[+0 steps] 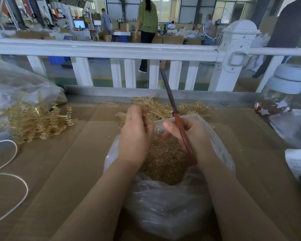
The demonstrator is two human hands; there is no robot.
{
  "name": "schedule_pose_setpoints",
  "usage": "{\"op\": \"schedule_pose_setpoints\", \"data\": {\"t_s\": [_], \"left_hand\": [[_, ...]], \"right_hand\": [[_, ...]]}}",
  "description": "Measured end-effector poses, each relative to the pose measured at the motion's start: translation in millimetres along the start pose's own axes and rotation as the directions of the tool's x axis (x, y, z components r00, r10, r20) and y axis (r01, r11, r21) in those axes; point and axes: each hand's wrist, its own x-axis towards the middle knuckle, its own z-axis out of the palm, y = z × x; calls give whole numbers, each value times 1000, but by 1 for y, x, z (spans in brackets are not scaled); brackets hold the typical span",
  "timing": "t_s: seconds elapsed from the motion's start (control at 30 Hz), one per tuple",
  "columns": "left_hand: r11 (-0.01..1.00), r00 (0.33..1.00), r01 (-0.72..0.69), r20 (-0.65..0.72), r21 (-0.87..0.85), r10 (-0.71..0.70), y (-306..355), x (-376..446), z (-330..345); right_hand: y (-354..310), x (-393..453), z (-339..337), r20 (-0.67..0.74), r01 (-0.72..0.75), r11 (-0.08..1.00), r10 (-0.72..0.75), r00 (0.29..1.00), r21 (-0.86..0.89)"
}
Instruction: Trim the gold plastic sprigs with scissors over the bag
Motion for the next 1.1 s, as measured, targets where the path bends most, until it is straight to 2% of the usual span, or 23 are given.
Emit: {"op": "schedule_pose_setpoints", "data": {"t_s": [0.13,0.27,0.4,0.57,0.8,1.0,1.1], "left_hand": [[993,991,-113,64,-44,115,-1,-2,-1],[982,986,-124,93,-141,138,-1,-2,-1],[961,990,-50,112,-271,83,-2,-2,1],[929,994,47,109,-367,-8,-2,-2,-4],[917,993,61,116,-395,-16,0,-2,-7],[865,983,181,78,-469,-163,-5,4,-9],[854,979,204,113,-478,-170,-6,7,-10]], "right_hand": [[-2,0,1,22,40,999,-39,999,-29],[-1,1,1,42,-11,996,7,999,87],[2,3,2,-21,-65,992,68,997,110],[2,3,0,-80,-65,988,77,994,141],[-1,1,-2,-59,-35,991,43,997,126],[-3,0,-3,-44,-19,997,22,999,74],[-3,1,-5,-46,-22,993,27,999,114]]}}
